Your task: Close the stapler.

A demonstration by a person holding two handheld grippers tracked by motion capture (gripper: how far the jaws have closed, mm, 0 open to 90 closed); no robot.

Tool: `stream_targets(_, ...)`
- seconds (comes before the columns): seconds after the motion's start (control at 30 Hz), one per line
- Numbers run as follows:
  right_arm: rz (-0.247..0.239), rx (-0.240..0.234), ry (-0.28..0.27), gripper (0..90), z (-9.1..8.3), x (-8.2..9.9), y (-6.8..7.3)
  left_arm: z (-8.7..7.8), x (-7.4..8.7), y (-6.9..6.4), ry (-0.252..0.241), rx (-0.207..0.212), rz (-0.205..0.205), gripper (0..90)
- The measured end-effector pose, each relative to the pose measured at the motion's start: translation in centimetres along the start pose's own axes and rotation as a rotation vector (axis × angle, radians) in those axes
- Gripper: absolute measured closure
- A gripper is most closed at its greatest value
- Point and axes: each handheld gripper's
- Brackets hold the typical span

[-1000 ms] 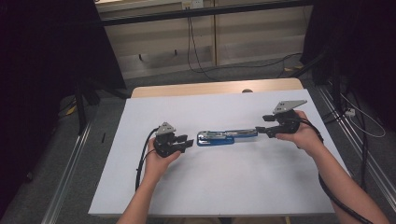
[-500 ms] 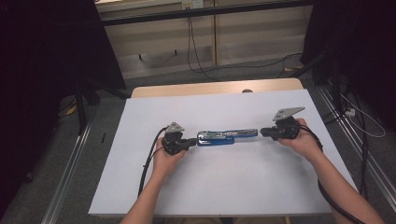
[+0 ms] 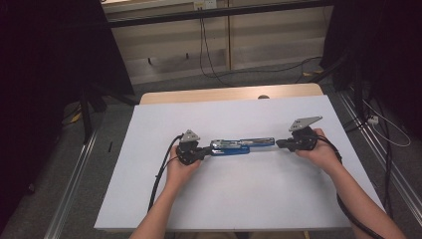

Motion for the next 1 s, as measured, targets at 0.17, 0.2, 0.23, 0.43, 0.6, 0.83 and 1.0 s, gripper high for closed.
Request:
stream_targets(0.17,-0.005,-0.005,0.014,90.0,0.4,-0.1,0.2,0.0,0.0,0.0,0.003,0.000,0.006,90.0)
stream_targets(0.2,-0.010,-0.005,0.019,90.0,0.4,-0.1,0.2,0.0,0.0,0.0,0.003,0.001,0.004,90.0)
stream_targets(0.23,-0.011,-0.004,0.018,90.0,0.4,-0.1,0.2,0.0,0.0,0.0,0.000,0.002,0.004,90.0)
stream_targets(0.43,-0.010,-0.024,0.024,90.0,0.4,0.0,0.2,0.0,0.0,-0.1,0.000,0.003,0.007,90.0)
stream_targets(0.6,-0.007,-0.034,0.013,90.0,0.5,0.1,0.2,0.0,0.0,-0.1,-0.001,0.001,0.005,90.0)
stream_targets(0.83,0.008,-0.052,-0.032,90.0,0.1,-0.4,0.3,0.0,0.0,-0.1,0.000,0.000,0.002,90.0)
stream_targets(1.0,0.006,-0.057,-0.068,90.0,-0.2,-1.2,0.4,0.0,0.0,-0.1,0.001,0.002,0.003,90.0)
Point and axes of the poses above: each handheld gripper's, and its own axes: z roughly forward along the jaws, x roughly out of its underside, y roughly to its left, and after that the axes turned 3 degrees about -z, right-handed
